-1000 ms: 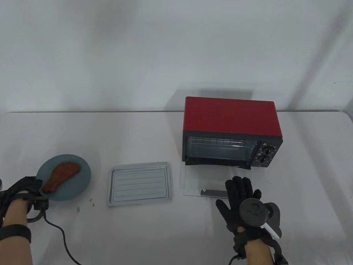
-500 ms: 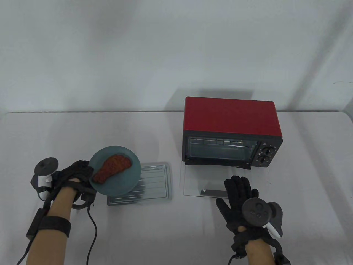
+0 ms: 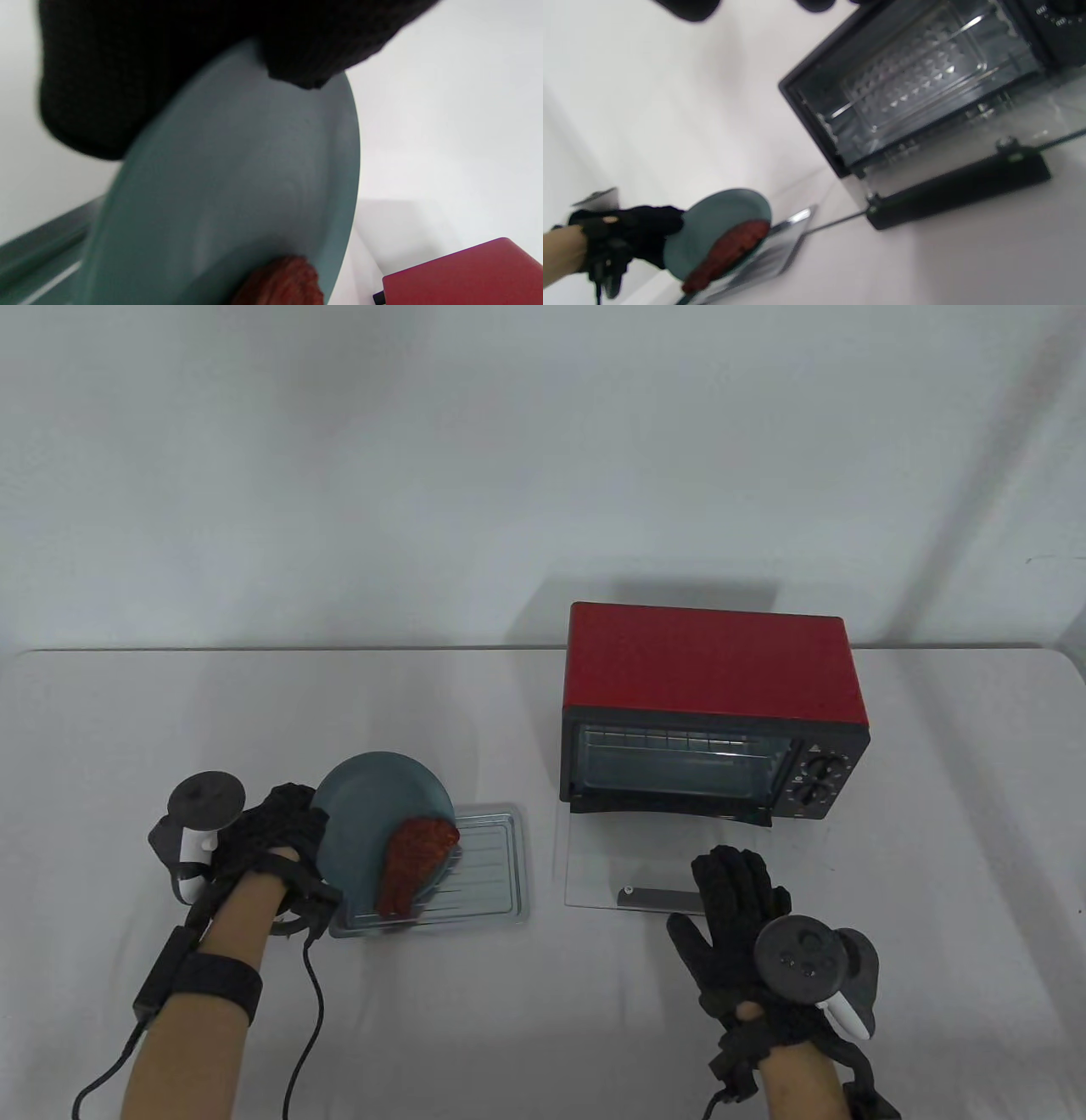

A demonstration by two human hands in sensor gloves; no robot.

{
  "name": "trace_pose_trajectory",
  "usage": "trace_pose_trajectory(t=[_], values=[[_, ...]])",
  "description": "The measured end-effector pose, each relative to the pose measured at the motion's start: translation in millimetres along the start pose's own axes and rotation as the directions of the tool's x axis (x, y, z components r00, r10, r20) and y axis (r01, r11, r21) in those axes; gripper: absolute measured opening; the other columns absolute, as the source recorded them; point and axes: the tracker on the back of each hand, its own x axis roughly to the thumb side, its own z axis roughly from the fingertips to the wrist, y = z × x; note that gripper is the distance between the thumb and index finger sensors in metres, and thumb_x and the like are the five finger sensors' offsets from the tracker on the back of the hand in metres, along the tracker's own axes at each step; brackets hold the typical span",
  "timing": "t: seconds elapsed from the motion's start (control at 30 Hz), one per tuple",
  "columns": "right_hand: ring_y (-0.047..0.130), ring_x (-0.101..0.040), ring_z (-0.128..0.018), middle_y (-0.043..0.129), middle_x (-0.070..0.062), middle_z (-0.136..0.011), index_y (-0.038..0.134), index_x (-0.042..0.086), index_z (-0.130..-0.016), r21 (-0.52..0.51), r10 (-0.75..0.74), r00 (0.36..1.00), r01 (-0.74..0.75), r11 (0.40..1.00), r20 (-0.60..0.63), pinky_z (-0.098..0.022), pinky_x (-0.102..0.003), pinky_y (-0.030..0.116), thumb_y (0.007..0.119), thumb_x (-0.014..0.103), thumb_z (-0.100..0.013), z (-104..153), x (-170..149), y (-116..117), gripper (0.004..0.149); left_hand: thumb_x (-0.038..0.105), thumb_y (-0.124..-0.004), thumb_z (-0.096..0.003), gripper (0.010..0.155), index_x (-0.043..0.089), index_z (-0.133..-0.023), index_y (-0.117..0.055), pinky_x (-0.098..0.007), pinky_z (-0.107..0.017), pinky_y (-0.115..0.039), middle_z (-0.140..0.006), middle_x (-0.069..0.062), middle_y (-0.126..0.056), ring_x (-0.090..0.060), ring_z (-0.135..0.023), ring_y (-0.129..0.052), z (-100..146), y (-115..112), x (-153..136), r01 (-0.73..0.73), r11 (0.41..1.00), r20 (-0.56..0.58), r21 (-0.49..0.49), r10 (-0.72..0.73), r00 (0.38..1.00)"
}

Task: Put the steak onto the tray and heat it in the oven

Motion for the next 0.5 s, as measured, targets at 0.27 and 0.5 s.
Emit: trace_pose_trajectory(t=[0.27,0.5], values=[[0.026,-0.057,-0.101,0.033,-0.032,-0.111,0.040,0.002,-0.107,0.009,-0.011,1.000,0.011,1.000,-0.009,-0.057,-0.077,0.026,0.063,0.049,-0.054,0.6,0.9,0.4,0.075,0.027,-0.088,-0.0477,0.047,0.015,-0.090,-0.072,-0.043,-0.021,-0.104,-0.079,-0.014,-0.093,-0.037,-0.050,-0.115,4.9,3.9,8.5,0.030,0.991,0.125,0.127,-0.046,0.991],[0.027,-0.058,-0.100,0.034,-0.032,-0.111,0.041,0.002,-0.107,0.015,-0.019,1.000,0.019,1.000,-0.018,-0.058,-0.077,0.027,0.063,0.049,-0.054,0.8,1.1,0.7,0.075,0.027,-0.088,-0.0480,0.047,0.015,-0.090,-0.071,-0.043,-0.021,-0.104,-0.080,-0.014,-0.092,-0.037,-0.051,-0.115,9.7,17.6,12.8,0.031,0.962,0.189,0.271,-0.085,0.978]])
